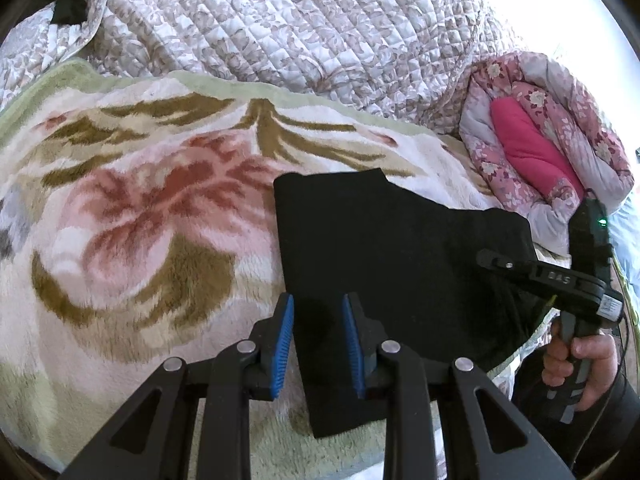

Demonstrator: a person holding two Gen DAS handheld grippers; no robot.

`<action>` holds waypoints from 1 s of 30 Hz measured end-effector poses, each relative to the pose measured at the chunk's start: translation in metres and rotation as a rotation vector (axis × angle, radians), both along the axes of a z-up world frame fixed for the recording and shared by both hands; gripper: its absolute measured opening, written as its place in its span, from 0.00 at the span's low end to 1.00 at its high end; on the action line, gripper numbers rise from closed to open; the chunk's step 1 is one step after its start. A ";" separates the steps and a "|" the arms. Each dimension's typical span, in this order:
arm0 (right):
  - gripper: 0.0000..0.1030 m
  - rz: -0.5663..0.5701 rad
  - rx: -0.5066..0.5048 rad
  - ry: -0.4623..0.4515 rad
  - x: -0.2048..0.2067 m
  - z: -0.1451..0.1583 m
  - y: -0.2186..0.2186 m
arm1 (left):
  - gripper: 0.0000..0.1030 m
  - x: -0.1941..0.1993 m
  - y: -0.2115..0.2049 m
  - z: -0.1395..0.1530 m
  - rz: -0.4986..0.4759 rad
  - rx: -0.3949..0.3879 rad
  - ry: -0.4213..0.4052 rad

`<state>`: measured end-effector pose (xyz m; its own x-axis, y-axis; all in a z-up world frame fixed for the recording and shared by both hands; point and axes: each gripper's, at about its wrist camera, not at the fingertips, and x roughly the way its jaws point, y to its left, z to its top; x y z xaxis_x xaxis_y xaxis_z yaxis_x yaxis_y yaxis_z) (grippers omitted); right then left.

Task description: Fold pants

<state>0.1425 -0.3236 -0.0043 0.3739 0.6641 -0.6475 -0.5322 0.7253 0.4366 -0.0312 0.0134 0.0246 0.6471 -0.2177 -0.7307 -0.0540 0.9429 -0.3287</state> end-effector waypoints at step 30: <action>0.38 0.089 -0.293 -0.297 -0.098 -0.032 0.019 | 0.33 0.000 -0.045 -0.020 -0.104 0.177 -0.034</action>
<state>0.0444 -0.3050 -0.0365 0.5224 0.5063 -0.6861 -0.6698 0.7416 0.0374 -0.0314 -0.0320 0.0049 0.6530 -0.1545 -0.7414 0.0547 0.9860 -0.1572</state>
